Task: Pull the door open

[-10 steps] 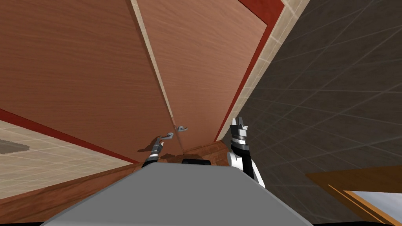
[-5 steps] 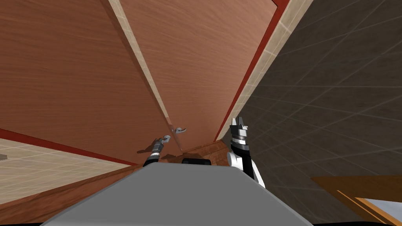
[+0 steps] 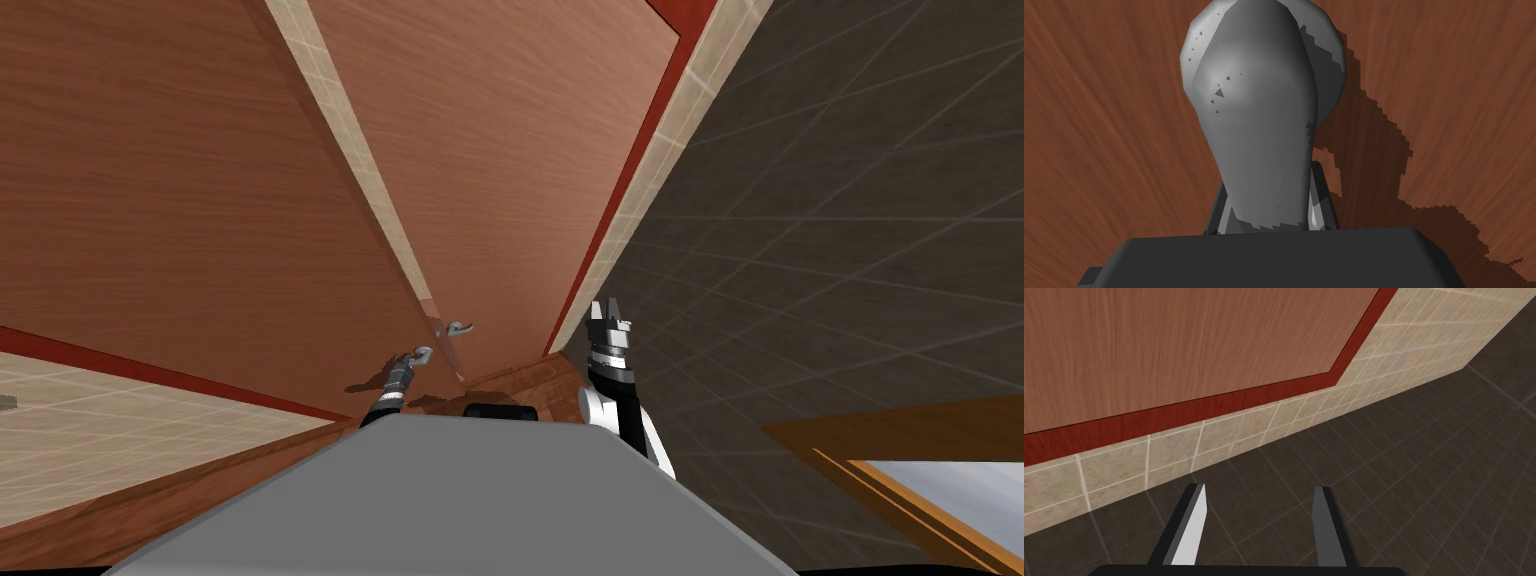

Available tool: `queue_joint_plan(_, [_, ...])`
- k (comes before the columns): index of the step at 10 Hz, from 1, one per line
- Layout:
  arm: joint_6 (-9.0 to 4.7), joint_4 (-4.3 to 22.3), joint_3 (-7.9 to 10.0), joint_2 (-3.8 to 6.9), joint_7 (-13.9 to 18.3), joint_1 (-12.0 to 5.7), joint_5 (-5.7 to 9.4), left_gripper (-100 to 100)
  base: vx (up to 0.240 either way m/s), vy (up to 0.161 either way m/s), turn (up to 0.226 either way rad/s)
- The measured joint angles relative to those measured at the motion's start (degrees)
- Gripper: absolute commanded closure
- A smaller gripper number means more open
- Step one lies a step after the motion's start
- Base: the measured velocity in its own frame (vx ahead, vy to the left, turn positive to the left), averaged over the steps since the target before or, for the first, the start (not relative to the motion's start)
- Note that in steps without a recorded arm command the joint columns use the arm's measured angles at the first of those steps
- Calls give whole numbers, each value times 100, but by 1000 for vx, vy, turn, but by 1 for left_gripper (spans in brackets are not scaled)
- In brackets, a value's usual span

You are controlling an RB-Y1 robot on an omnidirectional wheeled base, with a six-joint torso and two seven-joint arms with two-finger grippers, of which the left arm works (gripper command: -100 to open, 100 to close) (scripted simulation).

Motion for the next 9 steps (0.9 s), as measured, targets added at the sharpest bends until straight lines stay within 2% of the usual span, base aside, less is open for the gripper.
queue_joint_plan(5, [-263, 37, -166, 274, 333, 300, -104, 100, -199, 24, -188])
queue_joint_plan(7, [-442, 89, -282, 416, 519, 362, -168, 100, -228, 90, -232])
queue_joint_plan(8, [-545, 141, -346, 454, 591, 351, -204, 100, -207, 56, -220])
queue_joint_plan(9, [-619, 129, -402, 504, 661, 395, -236, 100, -88, 26, -45])
